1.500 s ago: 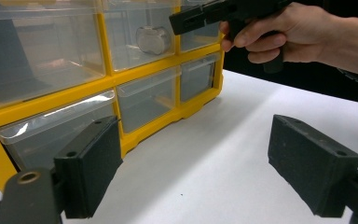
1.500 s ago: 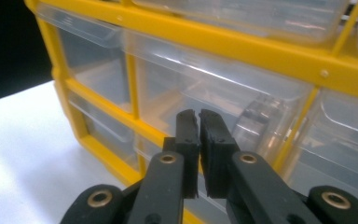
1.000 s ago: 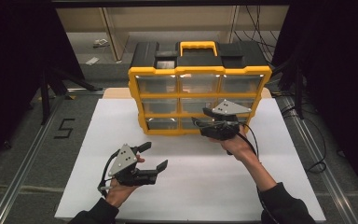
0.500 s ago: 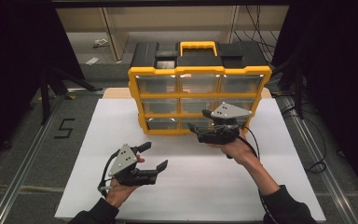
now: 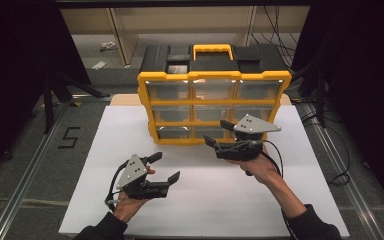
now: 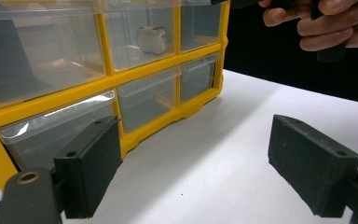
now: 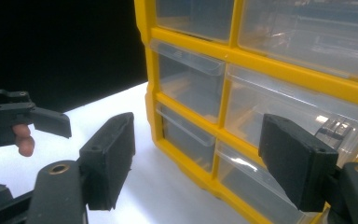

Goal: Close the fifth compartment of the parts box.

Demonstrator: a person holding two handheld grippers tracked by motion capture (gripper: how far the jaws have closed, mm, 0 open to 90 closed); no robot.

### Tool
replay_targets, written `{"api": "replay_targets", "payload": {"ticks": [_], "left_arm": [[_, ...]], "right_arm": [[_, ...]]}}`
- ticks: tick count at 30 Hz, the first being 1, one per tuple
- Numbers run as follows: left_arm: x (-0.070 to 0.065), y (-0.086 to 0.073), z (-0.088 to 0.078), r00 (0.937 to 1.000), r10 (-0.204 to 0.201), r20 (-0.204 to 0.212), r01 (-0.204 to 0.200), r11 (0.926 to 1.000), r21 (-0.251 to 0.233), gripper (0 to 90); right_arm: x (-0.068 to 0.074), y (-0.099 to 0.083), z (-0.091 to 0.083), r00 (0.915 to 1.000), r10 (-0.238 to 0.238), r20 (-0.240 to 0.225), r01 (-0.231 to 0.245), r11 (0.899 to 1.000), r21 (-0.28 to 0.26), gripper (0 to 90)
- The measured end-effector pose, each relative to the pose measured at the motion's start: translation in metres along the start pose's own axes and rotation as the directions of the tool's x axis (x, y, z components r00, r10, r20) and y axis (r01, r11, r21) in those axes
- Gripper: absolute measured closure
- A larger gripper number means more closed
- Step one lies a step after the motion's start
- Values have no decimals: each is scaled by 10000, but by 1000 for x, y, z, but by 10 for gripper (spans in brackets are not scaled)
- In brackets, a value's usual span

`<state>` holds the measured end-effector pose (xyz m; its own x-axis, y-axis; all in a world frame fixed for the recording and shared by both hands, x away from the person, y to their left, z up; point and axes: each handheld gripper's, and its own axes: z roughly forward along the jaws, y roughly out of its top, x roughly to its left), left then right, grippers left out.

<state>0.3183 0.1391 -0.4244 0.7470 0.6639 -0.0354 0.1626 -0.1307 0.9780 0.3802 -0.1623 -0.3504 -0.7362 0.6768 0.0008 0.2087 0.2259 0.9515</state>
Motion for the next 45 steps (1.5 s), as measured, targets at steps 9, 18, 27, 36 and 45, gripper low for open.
{"api": "replay_targets", "payload": {"ticks": [9, 18, 27, 36, 45], "left_arm": [[0, 0, -1, 10000, 48, 8, -48, 10000, 11, 169], [-1, 0, -1, 10000, 55, 23, -55, 10000, 2, 169], [0, 0, -1, 10000, 49, -24, -49, 10000, 18, 169], [-1, 0, -1, 9999, 99, -25, -98, 10000, 9, 169], [-1, 0, -1, 10000, 97, -19, -97, 10000, -3, 168]], "right_arm": [[2, -6, -9, 9998, 158, 92, -156, 9996, -250, 260], [4, -13, -12, 9996, 262, 84, -260, 9992, -308, 243], [5, -18, -16, 9995, 258, 188, -250, 9989, -386, 243], [8, -25, -19, 9995, 289, 113, -284, 9987, -415, 237], [10, -30, -23, 9985, 544, 5, -543, 9969, -577, 162]]}}
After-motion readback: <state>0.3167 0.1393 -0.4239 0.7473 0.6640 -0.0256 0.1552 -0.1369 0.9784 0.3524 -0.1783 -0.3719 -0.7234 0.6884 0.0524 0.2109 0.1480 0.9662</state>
